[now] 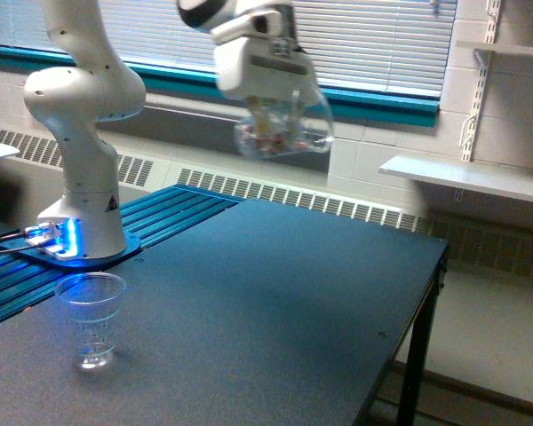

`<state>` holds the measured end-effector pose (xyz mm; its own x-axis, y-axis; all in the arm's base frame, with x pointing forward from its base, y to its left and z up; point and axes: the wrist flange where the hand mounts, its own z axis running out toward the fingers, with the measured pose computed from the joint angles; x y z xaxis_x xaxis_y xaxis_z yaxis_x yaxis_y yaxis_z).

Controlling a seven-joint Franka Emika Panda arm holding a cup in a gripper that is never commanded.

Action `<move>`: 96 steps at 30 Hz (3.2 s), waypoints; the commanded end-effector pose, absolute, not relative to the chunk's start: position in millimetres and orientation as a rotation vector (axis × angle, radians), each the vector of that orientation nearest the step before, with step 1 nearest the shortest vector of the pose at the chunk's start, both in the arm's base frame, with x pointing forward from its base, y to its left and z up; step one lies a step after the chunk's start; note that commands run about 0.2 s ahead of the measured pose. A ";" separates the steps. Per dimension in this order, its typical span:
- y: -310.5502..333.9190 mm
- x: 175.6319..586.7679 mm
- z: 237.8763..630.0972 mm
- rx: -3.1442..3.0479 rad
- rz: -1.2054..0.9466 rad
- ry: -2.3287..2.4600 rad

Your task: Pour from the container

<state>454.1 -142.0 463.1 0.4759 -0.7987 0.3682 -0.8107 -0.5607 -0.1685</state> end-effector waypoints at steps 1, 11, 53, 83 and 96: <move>-182.2 423.4 469.5 2.549 0.635 -1.610; -231.9 368.2 444.5 2.417 0.481 -1.733; -238.8 262.7 330.9 2.295 0.032 -1.784; -257.5 256.8 311.8 2.246 -0.144 -1.864; -258.3 258.2 306.4 2.243 -0.203 -1.890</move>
